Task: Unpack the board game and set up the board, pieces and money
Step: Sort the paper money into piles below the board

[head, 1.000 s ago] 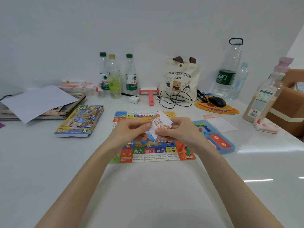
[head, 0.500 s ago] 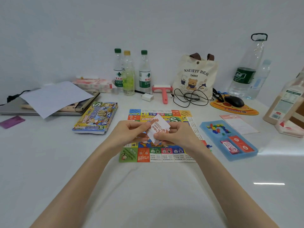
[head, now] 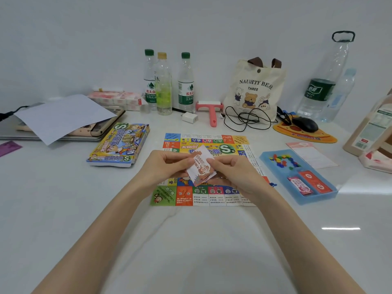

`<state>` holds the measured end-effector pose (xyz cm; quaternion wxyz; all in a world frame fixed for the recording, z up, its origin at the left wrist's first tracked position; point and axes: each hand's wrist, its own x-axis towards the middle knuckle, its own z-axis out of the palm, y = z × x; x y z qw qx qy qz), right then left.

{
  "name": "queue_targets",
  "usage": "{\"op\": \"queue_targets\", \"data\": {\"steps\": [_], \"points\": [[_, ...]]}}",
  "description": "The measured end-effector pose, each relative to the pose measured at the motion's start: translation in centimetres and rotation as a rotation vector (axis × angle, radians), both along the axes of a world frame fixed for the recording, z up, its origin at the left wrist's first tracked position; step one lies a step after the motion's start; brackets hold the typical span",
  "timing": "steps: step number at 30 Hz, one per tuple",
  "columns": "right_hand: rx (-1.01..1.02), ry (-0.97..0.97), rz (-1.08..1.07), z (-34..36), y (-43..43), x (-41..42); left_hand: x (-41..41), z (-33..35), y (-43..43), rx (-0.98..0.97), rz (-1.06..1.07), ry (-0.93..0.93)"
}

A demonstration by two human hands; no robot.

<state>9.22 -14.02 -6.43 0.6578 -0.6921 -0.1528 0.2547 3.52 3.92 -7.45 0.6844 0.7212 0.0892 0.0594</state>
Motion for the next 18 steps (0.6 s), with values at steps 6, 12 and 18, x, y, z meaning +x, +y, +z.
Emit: {"op": "queue_targets", "data": {"steps": [6,12,18], "points": [[0.040,-0.033,-0.110,-0.5,0.0,-0.1,0.0,-0.3,-0.3,-0.038,0.003,-0.054],[-0.078,-0.436,-0.396,-0.7,-0.3,-0.2,0.0,-0.5,-0.2,-0.087,0.055,-0.008],[-0.136,-1.194,-0.472,-2.0,-0.3,0.0,0.4,-0.8,0.0,-0.210,0.148,0.084]]}}
